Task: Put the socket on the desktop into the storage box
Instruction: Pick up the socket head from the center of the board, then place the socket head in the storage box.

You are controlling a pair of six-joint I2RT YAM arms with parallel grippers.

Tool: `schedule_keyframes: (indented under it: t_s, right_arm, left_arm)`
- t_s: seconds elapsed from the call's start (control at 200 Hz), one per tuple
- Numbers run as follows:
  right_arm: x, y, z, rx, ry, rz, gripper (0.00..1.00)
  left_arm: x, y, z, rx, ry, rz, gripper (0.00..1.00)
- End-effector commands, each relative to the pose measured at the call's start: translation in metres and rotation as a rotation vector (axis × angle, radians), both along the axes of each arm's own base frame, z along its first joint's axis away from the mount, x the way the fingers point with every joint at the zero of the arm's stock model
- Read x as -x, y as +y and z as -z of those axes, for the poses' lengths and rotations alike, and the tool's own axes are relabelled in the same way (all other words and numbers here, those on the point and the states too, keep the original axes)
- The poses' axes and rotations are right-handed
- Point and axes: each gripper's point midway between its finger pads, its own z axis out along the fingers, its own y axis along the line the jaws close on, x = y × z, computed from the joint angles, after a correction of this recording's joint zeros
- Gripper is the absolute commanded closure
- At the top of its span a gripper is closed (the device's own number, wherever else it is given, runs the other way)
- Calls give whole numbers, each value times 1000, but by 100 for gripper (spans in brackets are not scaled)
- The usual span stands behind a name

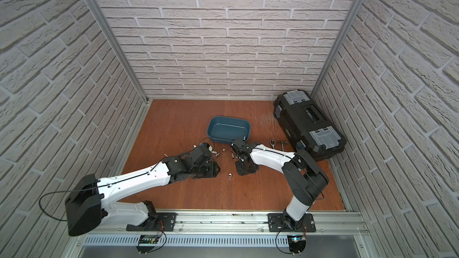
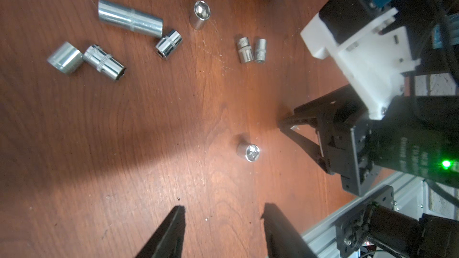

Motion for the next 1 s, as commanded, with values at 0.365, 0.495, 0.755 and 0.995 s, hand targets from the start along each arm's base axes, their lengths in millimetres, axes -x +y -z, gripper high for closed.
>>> schedule_keyframes:
  t_s: [0.365, 0.495, 0.755, 0.995]
  right_arm:
    - [-24, 10, -63, -122, -96, 27, 64]
    - [-40, 14, -82, -154, -122, 37, 64]
    - [-83, 18, -114, -190, -177, 66, 64]
    - [-126, 22, -122, -209, -186, 115, 64]
  left_arm:
    - [-16, 14, -11, -6, -33, -83, 41]
    - [-22, 19, -16, 10, -40, -110, 38]
    - [-41, 23, -36, 76, -71, -158, 37]
    - [-60, 21, -53, 122, -94, -169, 37]
